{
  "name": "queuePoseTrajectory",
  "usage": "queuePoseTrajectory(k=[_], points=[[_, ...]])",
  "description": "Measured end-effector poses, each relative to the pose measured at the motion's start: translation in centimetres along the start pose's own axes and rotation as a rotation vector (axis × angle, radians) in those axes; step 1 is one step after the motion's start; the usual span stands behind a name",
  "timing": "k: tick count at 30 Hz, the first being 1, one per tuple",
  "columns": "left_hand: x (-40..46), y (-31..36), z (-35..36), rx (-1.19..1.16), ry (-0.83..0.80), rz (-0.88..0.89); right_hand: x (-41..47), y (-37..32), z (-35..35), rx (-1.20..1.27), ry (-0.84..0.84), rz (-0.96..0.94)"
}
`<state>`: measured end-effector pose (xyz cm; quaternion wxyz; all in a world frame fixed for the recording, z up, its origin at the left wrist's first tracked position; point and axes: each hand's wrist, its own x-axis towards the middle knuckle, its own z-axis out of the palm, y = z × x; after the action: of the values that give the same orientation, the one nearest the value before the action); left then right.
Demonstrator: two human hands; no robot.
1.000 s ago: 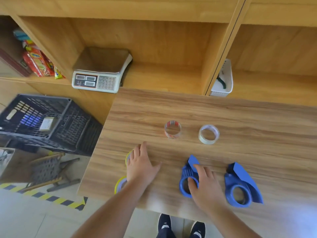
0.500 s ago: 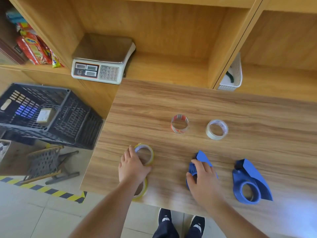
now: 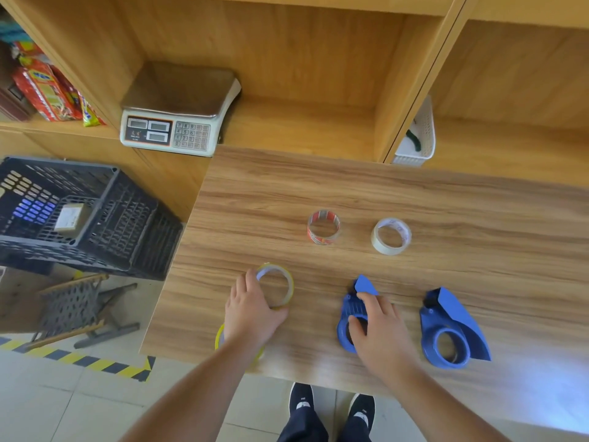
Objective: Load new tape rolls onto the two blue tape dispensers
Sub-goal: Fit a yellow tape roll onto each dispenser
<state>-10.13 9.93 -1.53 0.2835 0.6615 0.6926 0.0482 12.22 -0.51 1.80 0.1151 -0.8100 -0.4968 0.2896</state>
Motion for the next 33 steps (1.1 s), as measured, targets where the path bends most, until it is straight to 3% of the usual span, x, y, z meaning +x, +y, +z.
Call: queuePoseTrajectory(k=[11,20,33], points=[[-7.5,6.4,4.4,-0.092,-0.133,0.262,-1.6,6.0,-2.7,-0.013,0.038,0.154],[-9.8,9.0,7.4,-0.055,-0.202,0.288,-1.7,7.8,-1.9,0.014,-0.128,0.195],[-10.0,9.5,9.6,0.014,-0.181,0.235,-1.4,8.9,-1.8,0.084,-0.168,0.181]])
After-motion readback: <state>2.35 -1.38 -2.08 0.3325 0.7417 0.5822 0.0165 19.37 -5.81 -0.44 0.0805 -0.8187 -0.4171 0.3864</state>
